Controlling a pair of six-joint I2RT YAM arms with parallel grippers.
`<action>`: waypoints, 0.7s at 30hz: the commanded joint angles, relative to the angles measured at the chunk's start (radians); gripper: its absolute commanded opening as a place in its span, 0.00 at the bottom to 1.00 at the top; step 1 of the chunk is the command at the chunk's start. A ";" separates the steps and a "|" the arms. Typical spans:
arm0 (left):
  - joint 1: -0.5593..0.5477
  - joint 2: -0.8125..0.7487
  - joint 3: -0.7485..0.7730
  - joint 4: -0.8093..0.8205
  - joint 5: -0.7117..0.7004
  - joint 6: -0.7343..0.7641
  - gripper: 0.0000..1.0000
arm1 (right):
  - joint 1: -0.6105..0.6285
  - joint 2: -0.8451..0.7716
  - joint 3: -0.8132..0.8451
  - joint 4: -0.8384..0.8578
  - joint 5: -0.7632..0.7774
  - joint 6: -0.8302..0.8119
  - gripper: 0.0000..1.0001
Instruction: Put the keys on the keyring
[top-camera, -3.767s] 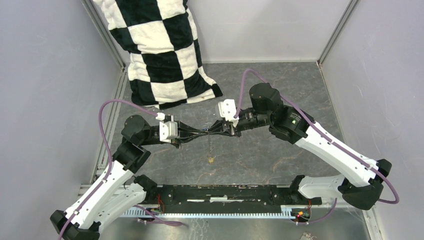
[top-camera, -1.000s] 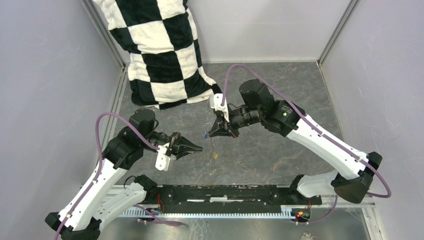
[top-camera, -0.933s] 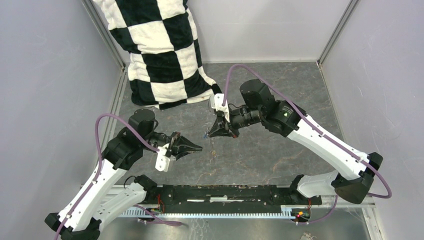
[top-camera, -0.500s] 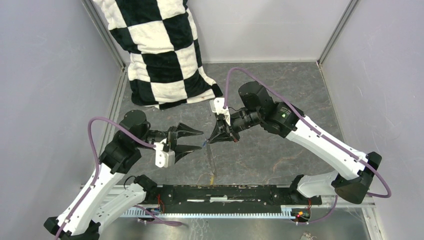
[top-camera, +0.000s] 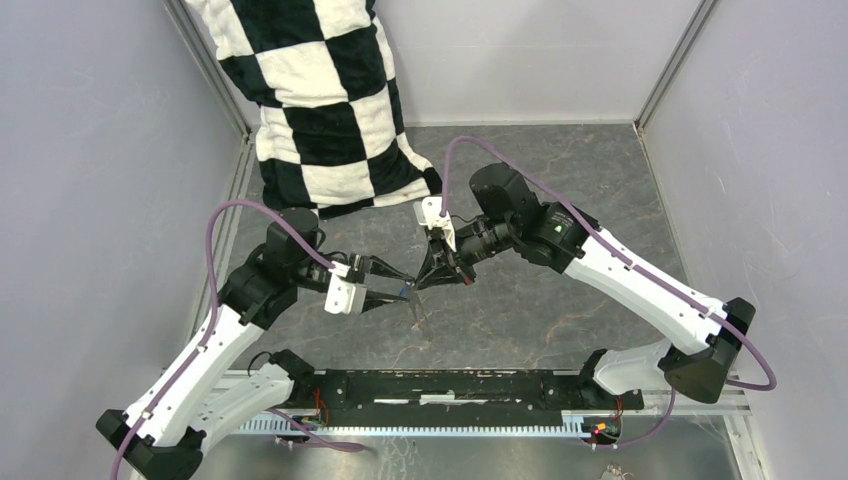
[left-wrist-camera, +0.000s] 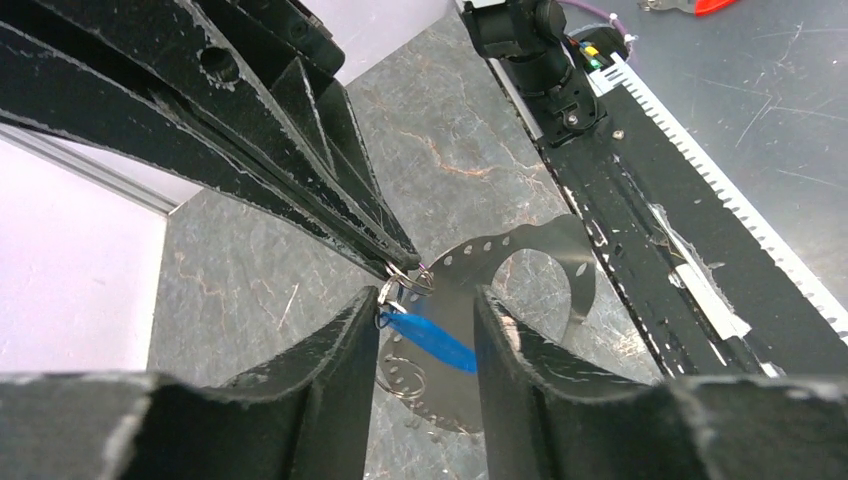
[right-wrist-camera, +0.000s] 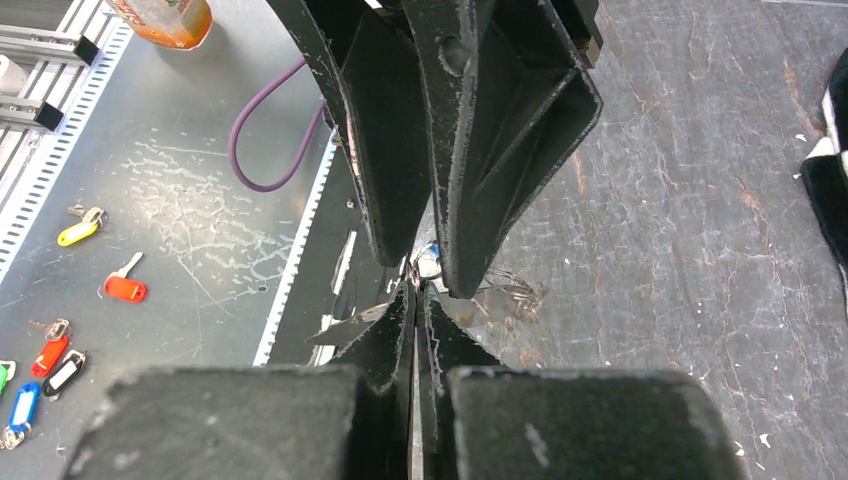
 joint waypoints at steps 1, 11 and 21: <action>-0.003 -0.012 0.033 -0.018 0.038 0.048 0.42 | 0.001 0.004 0.024 0.038 -0.025 0.000 0.00; -0.003 -0.040 0.000 -0.020 0.000 0.143 0.18 | 0.000 -0.013 0.027 0.048 0.017 0.015 0.01; -0.003 -0.158 -0.105 0.097 -0.124 0.284 0.02 | -0.003 -0.033 0.003 0.085 0.038 0.045 0.00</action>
